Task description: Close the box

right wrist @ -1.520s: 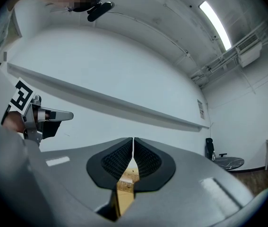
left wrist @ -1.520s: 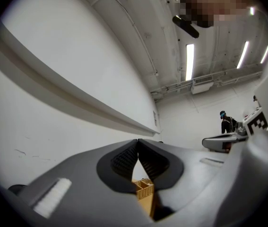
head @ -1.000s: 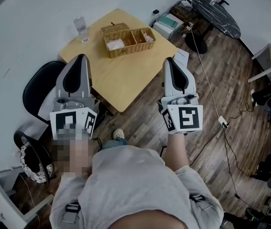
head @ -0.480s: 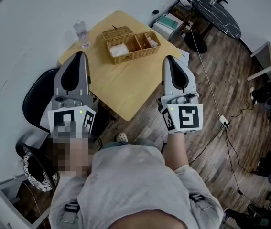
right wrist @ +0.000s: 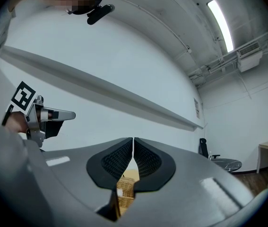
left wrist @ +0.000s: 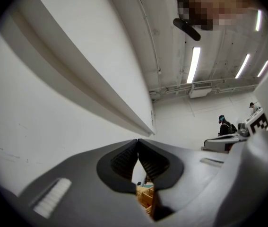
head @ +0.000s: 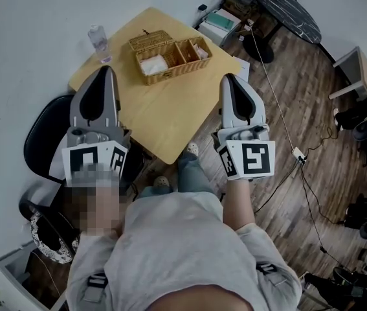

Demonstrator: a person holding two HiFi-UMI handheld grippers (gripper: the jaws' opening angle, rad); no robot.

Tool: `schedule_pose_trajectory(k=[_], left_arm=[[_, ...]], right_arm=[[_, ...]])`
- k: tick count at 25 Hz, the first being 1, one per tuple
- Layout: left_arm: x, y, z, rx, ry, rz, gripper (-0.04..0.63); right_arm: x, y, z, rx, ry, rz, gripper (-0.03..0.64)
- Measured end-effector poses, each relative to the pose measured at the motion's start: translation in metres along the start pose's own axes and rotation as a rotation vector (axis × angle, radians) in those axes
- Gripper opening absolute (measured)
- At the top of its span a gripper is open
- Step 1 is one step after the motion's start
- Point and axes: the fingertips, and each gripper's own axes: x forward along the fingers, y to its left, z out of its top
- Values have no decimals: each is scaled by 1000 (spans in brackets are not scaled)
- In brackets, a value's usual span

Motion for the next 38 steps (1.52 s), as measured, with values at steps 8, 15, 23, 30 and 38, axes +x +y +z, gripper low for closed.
schedule_pose_trajectory(k=[8,15,23,30,38], left_arm=[[31,8,-8,8,-5,39,58],[76,14,-20,12,-3,90,58],[118,27,-40,18,28,171,58],[142,39,-66,21,85,245,58],[163,44,-90,26,124,313,58]], right_arm=[[37,-14,-10,6,-14,42,12],[89,-36,-24,15,-16,109,12],[156,-52,-40,25,-4,212,12],[201,-57,-69,54,30,302,12],[241,-59,-105,87,98,428,12]])
